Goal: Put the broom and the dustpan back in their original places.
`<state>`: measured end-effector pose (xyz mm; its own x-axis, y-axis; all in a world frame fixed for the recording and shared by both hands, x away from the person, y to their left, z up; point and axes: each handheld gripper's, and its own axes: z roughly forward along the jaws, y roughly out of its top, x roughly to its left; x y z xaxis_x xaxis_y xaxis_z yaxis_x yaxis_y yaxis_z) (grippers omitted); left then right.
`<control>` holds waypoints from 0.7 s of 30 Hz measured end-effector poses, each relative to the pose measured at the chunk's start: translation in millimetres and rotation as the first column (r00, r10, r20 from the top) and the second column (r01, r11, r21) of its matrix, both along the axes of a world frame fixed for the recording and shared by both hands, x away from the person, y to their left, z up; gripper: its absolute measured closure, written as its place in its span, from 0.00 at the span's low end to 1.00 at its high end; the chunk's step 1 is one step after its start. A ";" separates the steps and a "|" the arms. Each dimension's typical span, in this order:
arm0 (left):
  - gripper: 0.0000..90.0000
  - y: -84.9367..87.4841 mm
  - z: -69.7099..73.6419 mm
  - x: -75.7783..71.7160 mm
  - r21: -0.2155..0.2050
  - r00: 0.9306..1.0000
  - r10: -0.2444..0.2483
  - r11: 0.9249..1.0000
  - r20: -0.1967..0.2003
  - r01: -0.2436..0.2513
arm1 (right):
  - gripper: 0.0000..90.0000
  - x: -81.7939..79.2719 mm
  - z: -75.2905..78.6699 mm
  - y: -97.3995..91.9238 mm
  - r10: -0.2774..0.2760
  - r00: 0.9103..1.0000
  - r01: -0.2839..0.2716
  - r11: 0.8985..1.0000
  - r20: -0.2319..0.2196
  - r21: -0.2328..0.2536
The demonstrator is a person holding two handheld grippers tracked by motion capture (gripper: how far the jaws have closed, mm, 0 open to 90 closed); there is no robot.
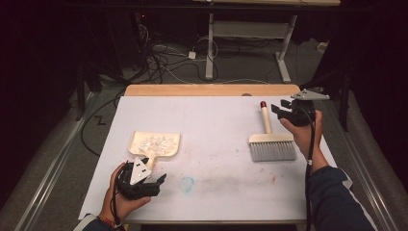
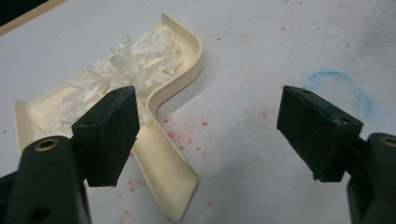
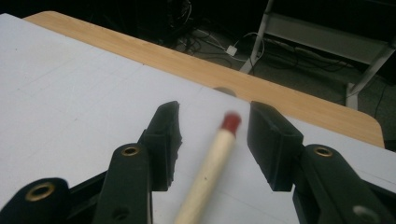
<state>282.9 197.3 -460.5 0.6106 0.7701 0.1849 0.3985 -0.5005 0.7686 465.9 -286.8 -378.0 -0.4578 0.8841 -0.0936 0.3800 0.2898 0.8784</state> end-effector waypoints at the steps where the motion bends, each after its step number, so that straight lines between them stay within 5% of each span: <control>1: 0.23 0.3 0.3 -0.2 -0.001 1.000 0.001 1.000 0.001 -0.001 | 0.59 -0.9 0.5 -0.4 0.002 1.000 -0.002 1.000 0.001 0.003; 10: 0.22 -0.1 0.3 -0.7 0.003 1.000 0.003 1.000 0.011 -0.003 | 0.49 -19.6 10.9 -0.5 0.033 0.998 -0.035 0.999 0.045 0.039; 21: 0.19 -2.3 -1.0 -2.2 0.007 1.000 -0.004 1.000 0.017 0.004 | 0.39 -50.2 14.6 10.7 0.103 0.984 -0.106 0.994 0.146 0.015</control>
<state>280.7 195.0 -461.5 0.6104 0.7664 0.2003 0.3837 -0.5073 0.7717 415.7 -276.1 -363.4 -0.5311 0.8347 -0.1459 0.2169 0.3004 0.9288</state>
